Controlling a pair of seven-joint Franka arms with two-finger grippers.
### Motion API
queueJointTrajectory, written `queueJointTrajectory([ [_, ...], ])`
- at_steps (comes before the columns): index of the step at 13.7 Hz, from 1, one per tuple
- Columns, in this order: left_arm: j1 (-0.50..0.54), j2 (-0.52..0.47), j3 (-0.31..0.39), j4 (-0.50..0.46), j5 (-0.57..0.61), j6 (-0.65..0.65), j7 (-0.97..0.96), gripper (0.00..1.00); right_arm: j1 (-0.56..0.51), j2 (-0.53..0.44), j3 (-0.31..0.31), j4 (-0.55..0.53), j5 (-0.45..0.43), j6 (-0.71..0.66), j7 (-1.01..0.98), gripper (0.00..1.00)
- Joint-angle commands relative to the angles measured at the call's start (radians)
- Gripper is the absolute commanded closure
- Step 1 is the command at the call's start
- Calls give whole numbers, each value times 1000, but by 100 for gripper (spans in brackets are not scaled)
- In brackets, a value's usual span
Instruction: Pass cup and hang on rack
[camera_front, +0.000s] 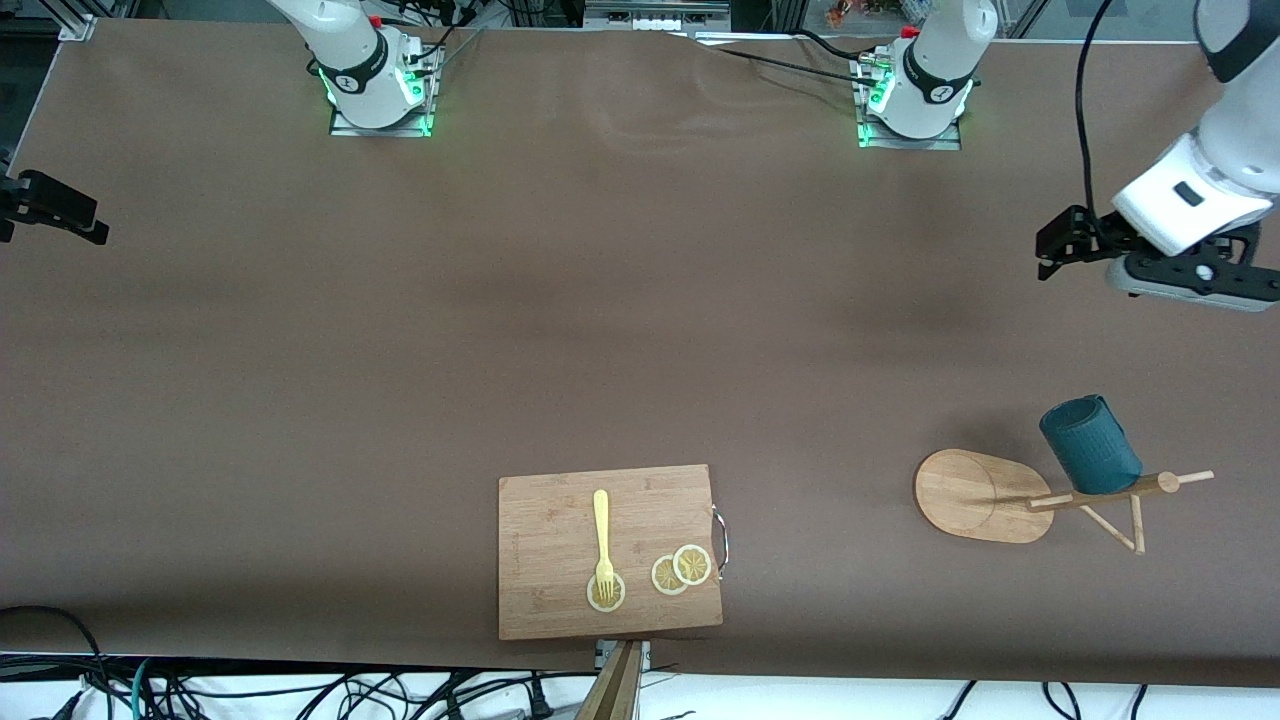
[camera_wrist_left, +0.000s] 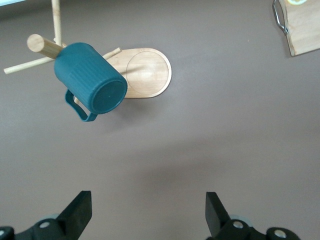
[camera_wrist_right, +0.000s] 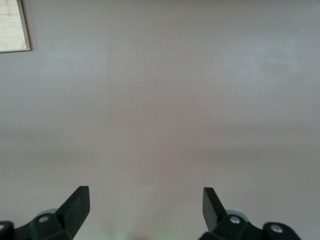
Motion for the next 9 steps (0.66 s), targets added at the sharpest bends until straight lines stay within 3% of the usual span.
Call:
queueJointTrajectory([
  [1,-28,-21,25,-37,-18,22,0,0,-14,-8,8,-5,1,-7,-15,0],
  [9,-9,-7,25,-33,-75,20,-101,0,-14,-8,7,-5,1,-7,-21,0],
])
